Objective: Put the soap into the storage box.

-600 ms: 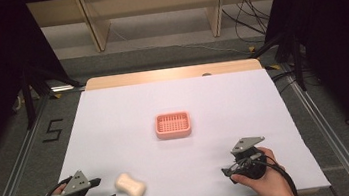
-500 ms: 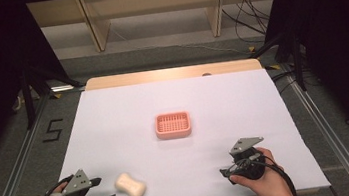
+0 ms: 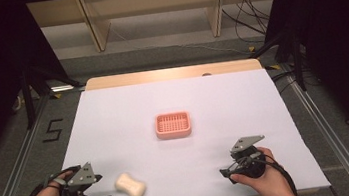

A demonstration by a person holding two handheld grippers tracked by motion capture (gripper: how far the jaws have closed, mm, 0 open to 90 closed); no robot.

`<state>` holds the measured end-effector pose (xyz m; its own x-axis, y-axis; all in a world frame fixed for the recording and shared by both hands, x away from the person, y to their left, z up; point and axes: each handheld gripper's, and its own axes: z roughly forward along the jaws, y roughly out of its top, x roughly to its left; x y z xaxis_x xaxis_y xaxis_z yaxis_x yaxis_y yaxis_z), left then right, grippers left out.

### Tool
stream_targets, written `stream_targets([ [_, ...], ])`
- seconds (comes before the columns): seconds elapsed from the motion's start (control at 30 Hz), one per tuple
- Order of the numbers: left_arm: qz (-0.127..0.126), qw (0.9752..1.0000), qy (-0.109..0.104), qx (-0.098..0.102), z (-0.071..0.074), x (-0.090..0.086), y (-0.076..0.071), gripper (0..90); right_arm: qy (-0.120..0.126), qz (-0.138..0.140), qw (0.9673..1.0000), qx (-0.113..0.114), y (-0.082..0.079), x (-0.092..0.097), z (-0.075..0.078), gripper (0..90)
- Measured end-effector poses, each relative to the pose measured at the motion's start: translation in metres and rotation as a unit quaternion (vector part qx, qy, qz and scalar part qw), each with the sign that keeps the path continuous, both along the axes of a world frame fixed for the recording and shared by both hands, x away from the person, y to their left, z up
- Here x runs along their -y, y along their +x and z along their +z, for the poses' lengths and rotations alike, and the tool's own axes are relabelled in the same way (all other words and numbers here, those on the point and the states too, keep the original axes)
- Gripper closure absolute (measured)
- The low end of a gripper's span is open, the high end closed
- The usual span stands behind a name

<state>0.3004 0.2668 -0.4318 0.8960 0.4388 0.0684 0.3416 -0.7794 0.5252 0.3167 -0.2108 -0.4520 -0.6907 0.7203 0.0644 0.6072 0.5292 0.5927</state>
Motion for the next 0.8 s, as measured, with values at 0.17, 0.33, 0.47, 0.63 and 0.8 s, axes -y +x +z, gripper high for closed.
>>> stream_targets([
  [0.17,-0.055,0.9973,0.049,-0.007,0.005,0.009,0.004,26.9,0.011,-0.007,0.9999,-0.007,0.000,0.001,0.001,32.0],
  [0.33,-0.072,0.9952,0.067,-0.005,0.008,0.015,0.012,27.0,0.008,-0.007,0.9999,-0.001,0.001,0.002,0.000,32.0],
  [0.47,-0.074,0.9948,0.069,-0.011,0.007,0.021,0.013,27.0,0.009,-0.006,0.9999,0.005,0.001,0.001,-0.001,32.0],
  [0.63,-0.098,0.9919,0.081,-0.013,0.009,0.028,0.016,26.9,0.009,-0.009,0.9999,-0.005,0.000,0.000,0.001,32.0],
  [0.8,-0.130,0.9862,0.102,-0.010,0.011,0.037,0.021,27.4,0.011,-0.004,0.9999,-0.004,0.001,-0.002,0.000,32.0],
])
